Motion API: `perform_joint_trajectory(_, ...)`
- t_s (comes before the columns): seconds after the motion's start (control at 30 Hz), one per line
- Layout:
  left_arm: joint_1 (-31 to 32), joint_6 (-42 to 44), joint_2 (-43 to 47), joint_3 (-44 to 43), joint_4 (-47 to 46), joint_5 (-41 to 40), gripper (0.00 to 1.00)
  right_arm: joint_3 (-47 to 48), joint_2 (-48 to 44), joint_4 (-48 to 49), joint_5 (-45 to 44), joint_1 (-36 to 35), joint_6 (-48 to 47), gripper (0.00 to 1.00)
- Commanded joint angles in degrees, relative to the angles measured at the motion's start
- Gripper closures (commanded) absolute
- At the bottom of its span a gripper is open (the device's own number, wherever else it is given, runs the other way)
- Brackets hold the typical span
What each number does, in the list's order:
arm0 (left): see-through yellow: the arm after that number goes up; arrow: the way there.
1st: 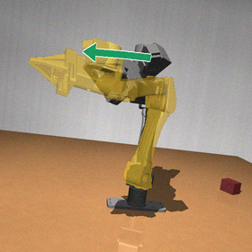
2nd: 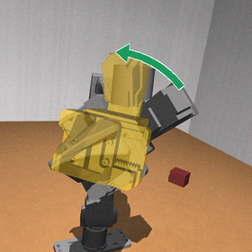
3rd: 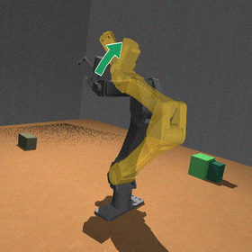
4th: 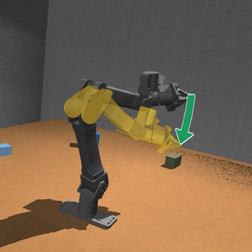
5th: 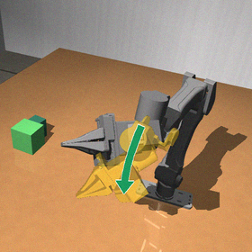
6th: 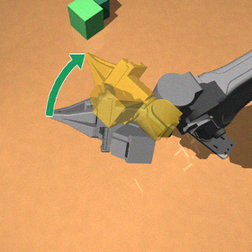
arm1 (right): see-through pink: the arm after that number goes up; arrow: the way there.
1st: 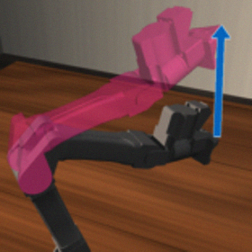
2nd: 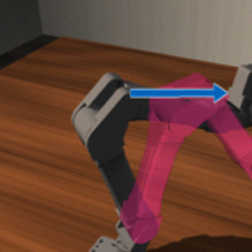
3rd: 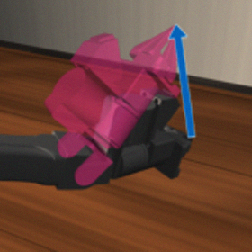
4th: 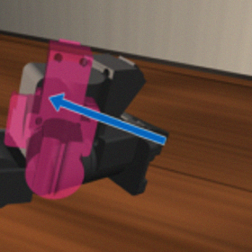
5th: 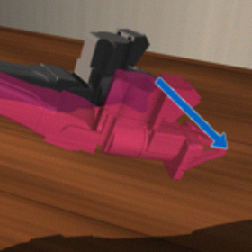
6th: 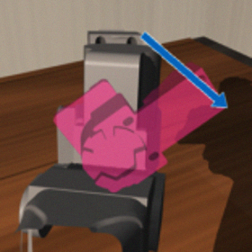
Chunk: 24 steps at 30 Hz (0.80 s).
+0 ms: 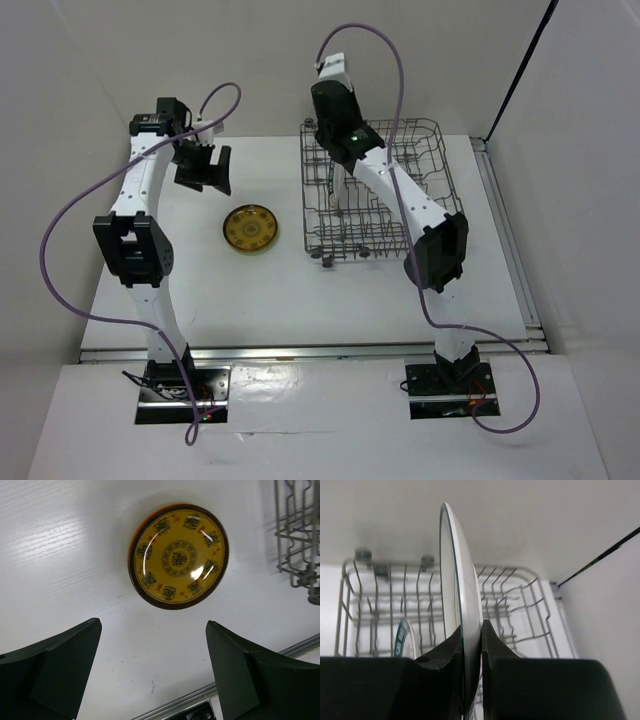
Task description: Unload the plates from the dish rack
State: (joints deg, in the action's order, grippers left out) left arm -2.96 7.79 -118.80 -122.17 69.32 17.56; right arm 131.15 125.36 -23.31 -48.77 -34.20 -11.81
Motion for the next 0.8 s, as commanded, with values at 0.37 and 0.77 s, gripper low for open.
perform_joint_trajectory(0.37,-1.61,-0.49,17.11,7.38,-10.60,20.12,0.00,-7.16,-6.64,9.34,63.76,-1.05,27.44,1.00)
perform_joint_trajectory(0.77,-6.96,-6.21,15.81,14.15,-15.35,9.77,0.00,-10.04,1.99,22.26,91.75,-1.05,36.42,1.00)
